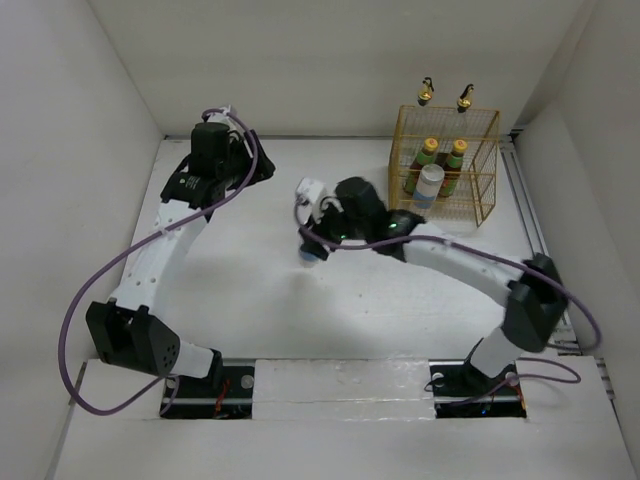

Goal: Organize the condiment bottles

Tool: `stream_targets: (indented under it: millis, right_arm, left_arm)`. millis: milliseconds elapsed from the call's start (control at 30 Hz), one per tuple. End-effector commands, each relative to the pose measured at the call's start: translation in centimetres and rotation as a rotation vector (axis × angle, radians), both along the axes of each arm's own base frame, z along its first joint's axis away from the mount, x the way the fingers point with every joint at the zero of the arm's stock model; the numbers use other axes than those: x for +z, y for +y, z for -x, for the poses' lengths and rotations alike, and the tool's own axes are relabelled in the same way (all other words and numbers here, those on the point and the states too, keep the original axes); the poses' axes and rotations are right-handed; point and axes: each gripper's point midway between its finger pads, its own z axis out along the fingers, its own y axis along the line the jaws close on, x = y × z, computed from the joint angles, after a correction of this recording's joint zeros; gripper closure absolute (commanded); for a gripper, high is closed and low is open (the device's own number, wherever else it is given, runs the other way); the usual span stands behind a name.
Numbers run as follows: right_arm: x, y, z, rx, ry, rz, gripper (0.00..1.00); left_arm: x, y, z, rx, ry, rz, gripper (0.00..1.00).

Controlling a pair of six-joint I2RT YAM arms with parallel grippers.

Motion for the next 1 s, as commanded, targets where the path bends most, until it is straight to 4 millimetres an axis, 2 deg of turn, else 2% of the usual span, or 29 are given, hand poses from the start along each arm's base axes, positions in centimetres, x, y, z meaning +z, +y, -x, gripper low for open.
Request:
stream_targets:
  millis: [0, 33, 67, 100, 133, 167, 200, 233, 267, 300, 333, 433, 467, 500, 533, 600, 633, 733, 767, 833, 900, 933, 967]
  right_arm:
    - [16.3, -8.7, -4.9, -0.285, -0.265, -0.297, 0.71]
    - [18.4, -11.5, -4.7, -0.343, -0.3, -0.329, 0.71]
    - [19.2, -13.7, -5.3, -0.405, -0.313, -0.333, 0.71]
    - [19.3, -16.2, -5.9, -0.482, -0.319, -0.309, 0.71]
    - [19.8, -19.7, -7.3, -0.578, -0.336, -0.294, 0.71]
    - [21.3, -21.7, -7.2, -0.616, -0.368, -0.296, 0.72]
    - [21.8, -23.9, -7.7, -0.68, -0.388, -0.276, 0.74]
    - [21.5, -26.9, -8.3, -0.763, -0.387, -0.248, 0.74]
    - [22.2, -28.5, -8.3, -0.802, -0.404, -0.25, 0.76]
    - [23.2, -30.1, -8.3, -0.842, -0.429, -0.257, 0.77]
    - [22.9, -32.4, -8.7, -0.89, -0.425, -0.242, 0.77]
    - [22.1, -35.2, -9.9, -0.935, -0.389, -0.214, 0.77]
    - [21.2, -37.2, -10.5, -0.982, -0.368, -0.193, 0.77]
    - [20.8, -38.1, -10.9, -1.006, -0.357, -0.182, 0.78]
    - [20.0, -38.8, -11.5, -1.024, -0.339, -0.169, 0.78]
    - [19.5, -40.2, -12.3, -1.051, -0.342, -0.167, 0.78]
    - [18.6, -40.7, -13.1, -1.061, -0.326, -0.158, 0.78]
    - [17.8, -40.7, -14.4, -1.049, -0.297, -0.165, 0.8]
    - [16.9, -40.8, -15.0, -1.051, -0.275, -0.155, 0.8]
    - [16.6, -40.8, -15.8, -1.054, -0.276, -0.165, 0.8]
    - [14.7, -41.1, -16.5, -1.057, -0.235, -0.161, 0.8]
    - [15.1, -41.1, -16.7, -1.055, -0.253, -0.169, 0.8]
    - [13.7, -40.9, -17.0, -1.051, -0.222, -0.169, 0.8]
  left_arm:
    - [0.3, -1.7, 0.4, -0.066, -0.025, 0.008, 0.42]
    - [0.3, -2.4, 0.7, -0.083, -0.025, 0.008, 0.42]
    - [0.1, -3.6, 0.7, -0.106, -0.025, 0.017, 0.42]
    - [-0.2, -4.4, 0.7, -0.128, -0.019, 0.02, 0.41]
    - [-0.5, -5.0, 0.9, -0.143, -0.017, 0.02, 0.41]
    - [-1.6, -5.8, 0.8, -0.154, 0.012, 0.019, 0.41]
    - [-1.4, -7.3, 1.2, -0.184, 0.008, 0.014, 0.41]
    - [-1.9, -8.2, 1.4, -0.2, 0.016, 0.005, 0.41]
    - [-1.2, -9.2, 1.5, -0.215, 0.0, 0.004, 0.41]
    - [-1.9, -11.2, 2.1, -0.261, 0.007, -0.017, 0.41]
    - [-1.9, -11.9, 2.2, -0.261, 0.001, -0.031, 0.4]
    - [-2.0, -15.3, 3.3, -0.329, -0.008, -0.053, 0.4]
    - [-2.0, -16.0, 3.6, -0.337, -0.012, -0.06, 0.4]
    - [-1.1, -16.7, 3.8, -0.353, -0.039, -0.063, 0.4]
    - [-1.3, -18.0, 4.6, -0.388, -0.045, -0.081, 0.39]
    - [-1.4, -18.8, 4.9, -0.403, -0.053, -0.097, 0.37]
    - [-0.7, -18.9, 4.8, -0.406, -0.07, -0.096, 0.37]
    - [-0.9, -19.4, 5.2, -0.425, -0.068, -0.091, 0.36]
    - [-0.7, -19.5, 5.1, -0.424, -0.076, -0.086, 0.36]
    - [-1.0, -19.6, 5.2, -0.432, -0.074, -0.082, 0.36]
    - [-1.6, -19.4, 5.5, -0.433, -0.061, -0.09, 0.35]
    - [-1.6, -19.4, 5.5, -0.433, -0.061, -0.09, 0.35]
    - [-2.1, -19.3, 5.6, -0.434, -0.052, -0.095, 0.35]
